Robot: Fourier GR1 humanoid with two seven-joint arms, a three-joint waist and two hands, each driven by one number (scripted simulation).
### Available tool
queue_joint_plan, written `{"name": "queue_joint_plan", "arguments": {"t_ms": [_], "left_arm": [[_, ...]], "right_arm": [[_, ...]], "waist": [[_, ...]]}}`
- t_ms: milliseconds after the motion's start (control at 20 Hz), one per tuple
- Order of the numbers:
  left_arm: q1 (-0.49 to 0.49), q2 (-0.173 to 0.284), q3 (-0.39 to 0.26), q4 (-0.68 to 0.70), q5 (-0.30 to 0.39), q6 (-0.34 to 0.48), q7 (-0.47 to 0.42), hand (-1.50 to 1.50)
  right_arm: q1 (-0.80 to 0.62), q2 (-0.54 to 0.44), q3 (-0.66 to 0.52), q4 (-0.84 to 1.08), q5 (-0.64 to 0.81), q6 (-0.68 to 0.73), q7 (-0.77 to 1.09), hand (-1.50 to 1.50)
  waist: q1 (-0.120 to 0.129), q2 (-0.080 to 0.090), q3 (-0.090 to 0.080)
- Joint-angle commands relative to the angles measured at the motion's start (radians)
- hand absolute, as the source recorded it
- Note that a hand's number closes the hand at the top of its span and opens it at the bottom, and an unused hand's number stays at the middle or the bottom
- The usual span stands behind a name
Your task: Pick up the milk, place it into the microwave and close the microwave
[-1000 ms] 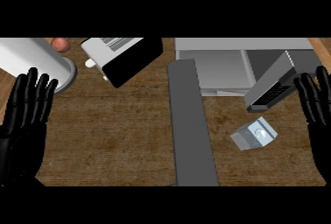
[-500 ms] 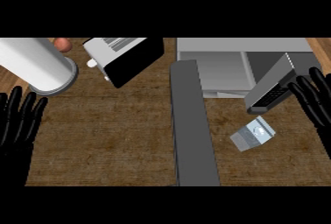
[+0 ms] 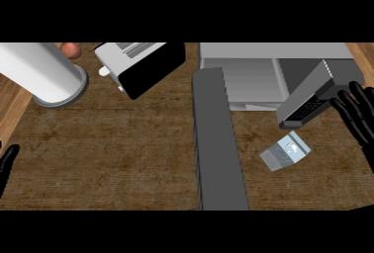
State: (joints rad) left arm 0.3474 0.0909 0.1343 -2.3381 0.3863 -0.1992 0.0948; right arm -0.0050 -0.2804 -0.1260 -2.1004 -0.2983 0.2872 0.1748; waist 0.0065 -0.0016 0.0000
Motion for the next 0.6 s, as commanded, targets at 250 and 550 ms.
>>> {"name": "queue_joint_plan", "arguments": {"t_ms": [250,550], "left_arm": [[0.160,-0.004,0.110,-0.086,0.122,-0.122,-0.026,-1.50],[0.149,0.000,0.147,-0.097,0.170,-0.136,-0.008,-1.50]], "right_arm": [[-0.027,0.039,0.009,0.230,0.179,-0.017,-0.099,-1.50],[-0.003,0.042,-0.029,0.460,0.286,-0.015,-0.322,-1.50]], "waist": [[0.011,0.000,0.000],[0.011,0.002,0.001]]}}
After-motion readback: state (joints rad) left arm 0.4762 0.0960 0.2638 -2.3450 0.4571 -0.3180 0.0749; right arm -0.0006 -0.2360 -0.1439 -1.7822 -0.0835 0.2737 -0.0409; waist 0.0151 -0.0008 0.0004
